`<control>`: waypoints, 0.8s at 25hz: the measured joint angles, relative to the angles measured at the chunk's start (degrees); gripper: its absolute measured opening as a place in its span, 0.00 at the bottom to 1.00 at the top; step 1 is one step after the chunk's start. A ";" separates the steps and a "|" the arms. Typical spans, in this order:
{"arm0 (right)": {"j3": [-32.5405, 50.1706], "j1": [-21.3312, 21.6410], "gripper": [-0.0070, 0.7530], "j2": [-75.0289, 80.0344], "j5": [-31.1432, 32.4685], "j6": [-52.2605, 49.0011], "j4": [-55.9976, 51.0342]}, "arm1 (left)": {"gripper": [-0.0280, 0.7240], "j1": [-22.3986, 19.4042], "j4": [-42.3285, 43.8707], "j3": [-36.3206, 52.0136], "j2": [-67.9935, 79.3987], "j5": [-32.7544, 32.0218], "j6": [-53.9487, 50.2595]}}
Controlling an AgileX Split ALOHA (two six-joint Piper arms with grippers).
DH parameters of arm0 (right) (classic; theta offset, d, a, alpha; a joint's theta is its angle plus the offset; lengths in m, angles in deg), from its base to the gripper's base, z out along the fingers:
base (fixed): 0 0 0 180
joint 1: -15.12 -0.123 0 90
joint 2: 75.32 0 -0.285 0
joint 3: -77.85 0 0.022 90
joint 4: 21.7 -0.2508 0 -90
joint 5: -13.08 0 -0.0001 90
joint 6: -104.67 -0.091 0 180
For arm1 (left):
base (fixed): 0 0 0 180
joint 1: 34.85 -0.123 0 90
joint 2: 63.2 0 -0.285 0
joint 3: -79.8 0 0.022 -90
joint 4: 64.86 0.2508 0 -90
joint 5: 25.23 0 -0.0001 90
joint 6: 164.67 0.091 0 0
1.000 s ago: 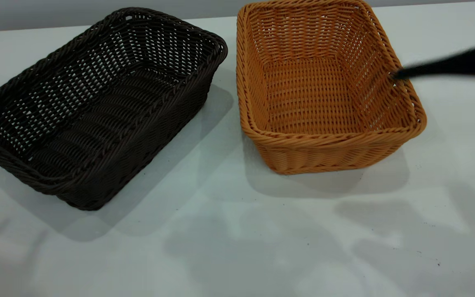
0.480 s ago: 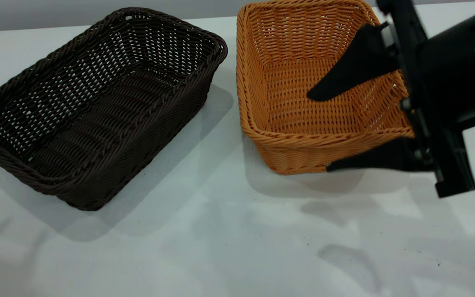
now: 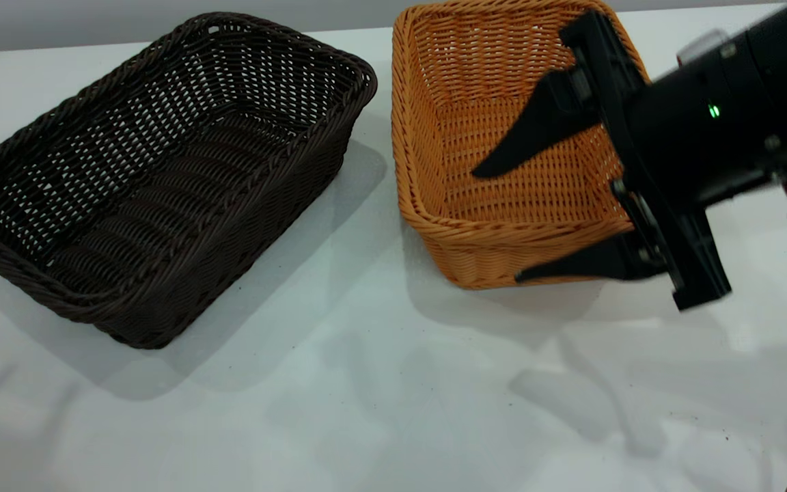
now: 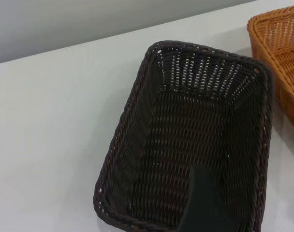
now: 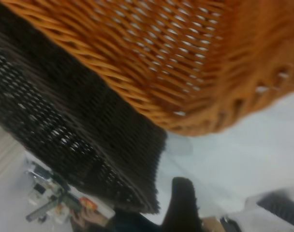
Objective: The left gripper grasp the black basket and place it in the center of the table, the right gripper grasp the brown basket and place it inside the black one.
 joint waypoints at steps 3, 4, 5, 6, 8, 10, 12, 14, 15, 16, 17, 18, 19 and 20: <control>-0.06 0.00 0.71 0.20 -1.58 -0.12 0.14 | 0.59 0.00 0.00 0.00 0.00 -0.07 0.00; -0.06 0.00 0.71 0.50 -1.58 -0.16 0.09 | 0.59 0.00 0.00 0.00 0.00 -0.07 0.00; -0.06 0.00 0.70 0.88 -1.52 -0.16 0.09 | 0.59 0.00 0.00 0.00 0.00 -0.07 0.00; -0.06 0.00 0.70 1.39 -1.52 -0.16 0.09 | 0.59 0.00 0.00 0.00 0.00 -0.09 0.00; -0.06 0.00 0.69 2.47 -1.52 -0.08 0.09 | 0.59 0.00 0.00 0.00 0.00 -0.14 0.00; -0.60 0.00 0.69 3.80 -1.19 0.95 0.16 | 0.59 0.00 0.00 0.00 0.00 -0.27 0.00; -1.77 0.00 0.69 4.95 -1.06 2.61 0.16 | 0.59 0.00 0.00 0.00 0.00 -0.27 0.00; -3.08 0.00 0.69 6.00 -1.06 3.75 0.11 | 0.59 0.00 0.00 0.00 0.00 -0.55 0.00; -3.77 0.00 0.69 6.51 -1.06 4.11 0.11 | 0.59 0.00 0.00 0.00 0.00 -0.74 0.00; -4.30 0.00 0.69 7.00 -1.20 4.10 0.11 | 0.59 0.00 0.00 0.00 0.00 -1.07 0.00; -4.71 0.00 0.69 7.53 -1.20 4.04 0.11 | 0.59 0.00 0.00 0.00 0.00 -1.15 0.00; -4.84 0.00 0.69 7.97 -1.27 3.79 0.11 | 0.59 0.00 0.00 0.00 0.00 -1.21 0.00; -4.95 0.00 0.69 8.51 -1.48 3.67 0.11 | 0.59 0.00 0.00 0.00 0.00 -1.21 0.00; -5.19 0.00 0.69 9.11 -2.03 3.67 0.17 | 0.59 0.00 0.00 0.00 0.00 -1.21 0.00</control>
